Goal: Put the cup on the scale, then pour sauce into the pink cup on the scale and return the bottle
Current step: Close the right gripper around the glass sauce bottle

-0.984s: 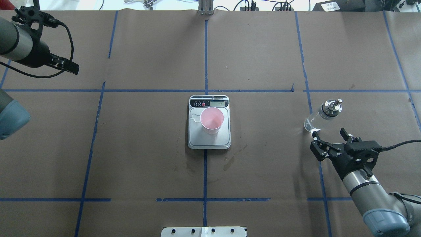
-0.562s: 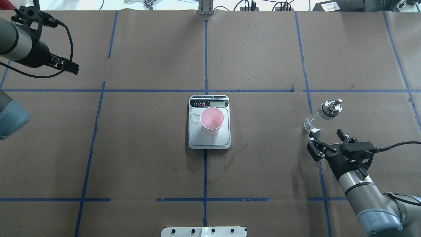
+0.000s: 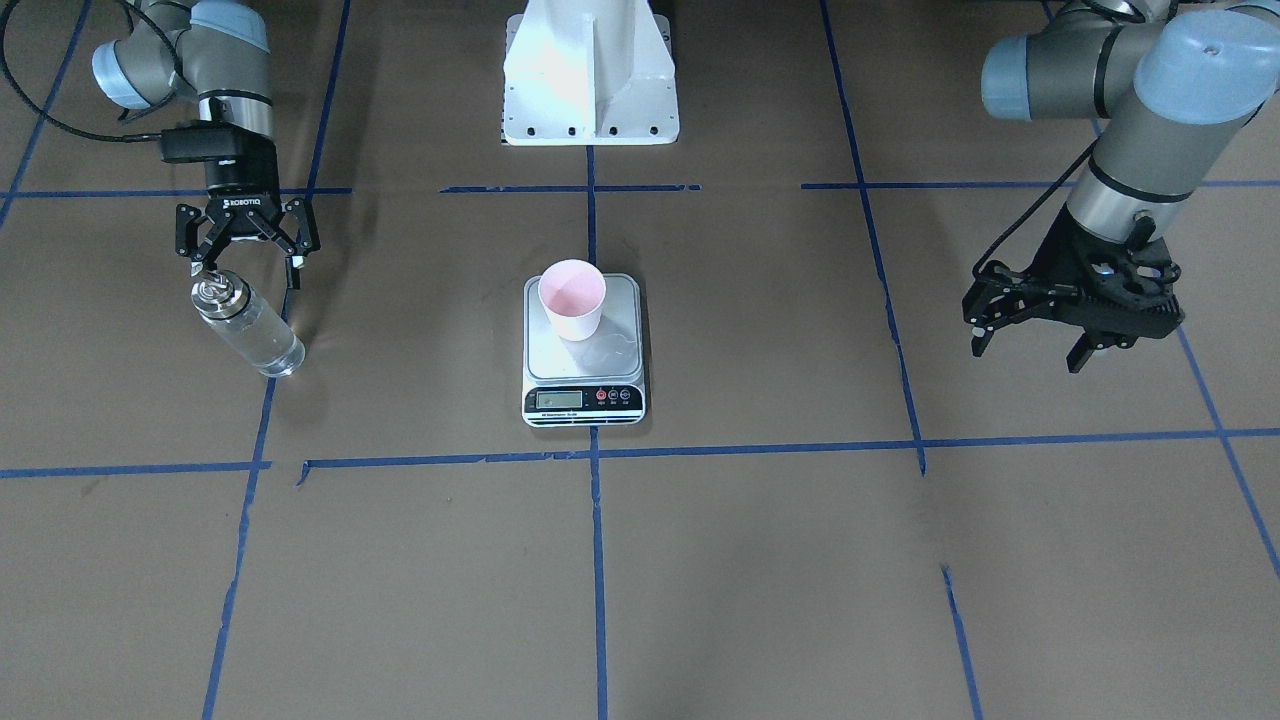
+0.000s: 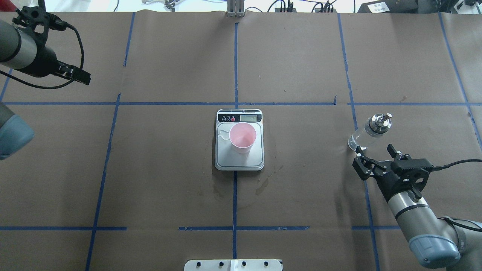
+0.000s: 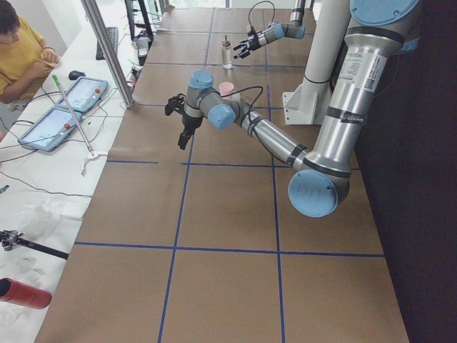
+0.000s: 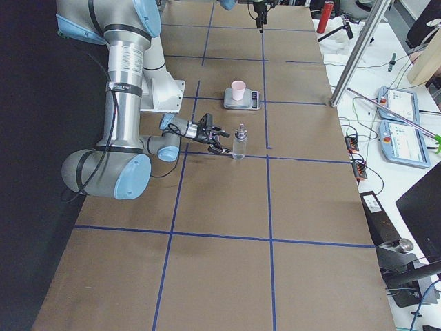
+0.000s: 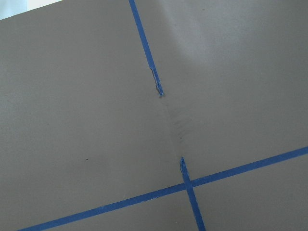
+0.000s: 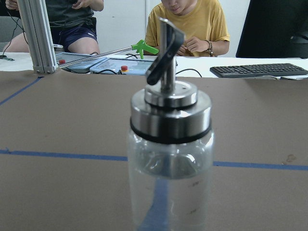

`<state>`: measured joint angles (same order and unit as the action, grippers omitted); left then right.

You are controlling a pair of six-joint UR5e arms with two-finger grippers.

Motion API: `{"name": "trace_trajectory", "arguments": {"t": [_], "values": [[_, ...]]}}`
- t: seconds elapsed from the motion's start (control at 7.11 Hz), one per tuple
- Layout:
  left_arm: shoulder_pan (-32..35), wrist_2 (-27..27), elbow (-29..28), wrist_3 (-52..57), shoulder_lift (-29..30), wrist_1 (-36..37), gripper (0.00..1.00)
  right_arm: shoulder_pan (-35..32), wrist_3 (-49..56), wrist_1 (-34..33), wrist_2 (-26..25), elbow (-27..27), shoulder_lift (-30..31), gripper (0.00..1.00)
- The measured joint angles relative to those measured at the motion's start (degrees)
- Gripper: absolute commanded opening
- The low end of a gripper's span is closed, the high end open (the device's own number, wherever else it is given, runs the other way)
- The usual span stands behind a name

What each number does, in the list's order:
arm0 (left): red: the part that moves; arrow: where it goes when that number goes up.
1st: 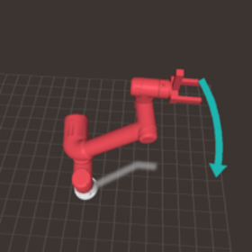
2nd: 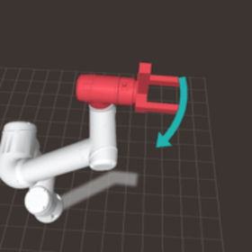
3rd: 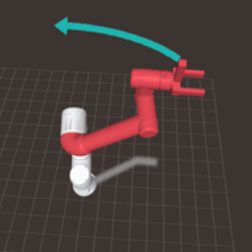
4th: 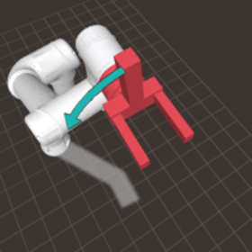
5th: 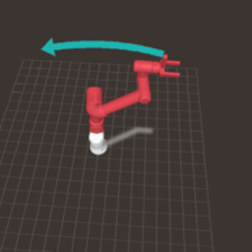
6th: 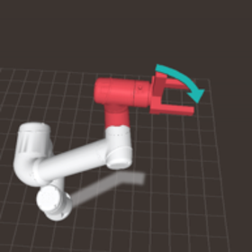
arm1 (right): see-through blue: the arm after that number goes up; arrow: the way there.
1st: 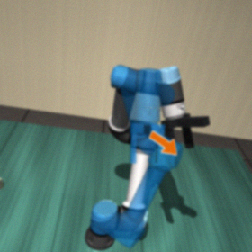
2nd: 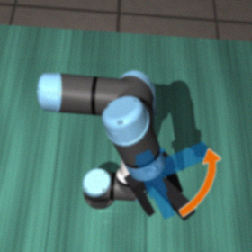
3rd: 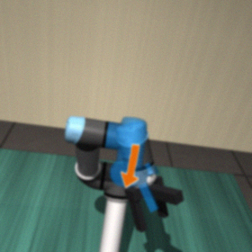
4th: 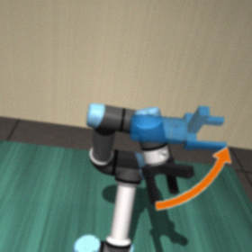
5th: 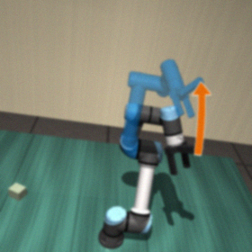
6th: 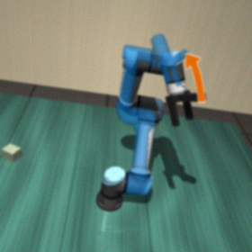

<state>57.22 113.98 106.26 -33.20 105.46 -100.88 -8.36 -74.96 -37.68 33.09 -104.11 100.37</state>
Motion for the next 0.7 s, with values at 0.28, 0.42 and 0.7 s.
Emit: {"name": "trace_trajectory", "arguments": {"t": [0.28,0.42,0.7], "values": [[0.0,0.0,0.1,-0.1,0.0,0.0,1.00,-1.2,0.3,-0.1,0.3,2.6,-3.2,0.99],[0.0,0.0,0.2,-0.1,0.0,0.0,1.00,-1.7,0.5,-0.1,0.4,4.1,-4.5,0.99],[0.1,-0.1,0.8,-0.1,0.0,0.2,1.00,-2.1,0.6,0.0,0.7,5.6,-5.0,0.99]]}}
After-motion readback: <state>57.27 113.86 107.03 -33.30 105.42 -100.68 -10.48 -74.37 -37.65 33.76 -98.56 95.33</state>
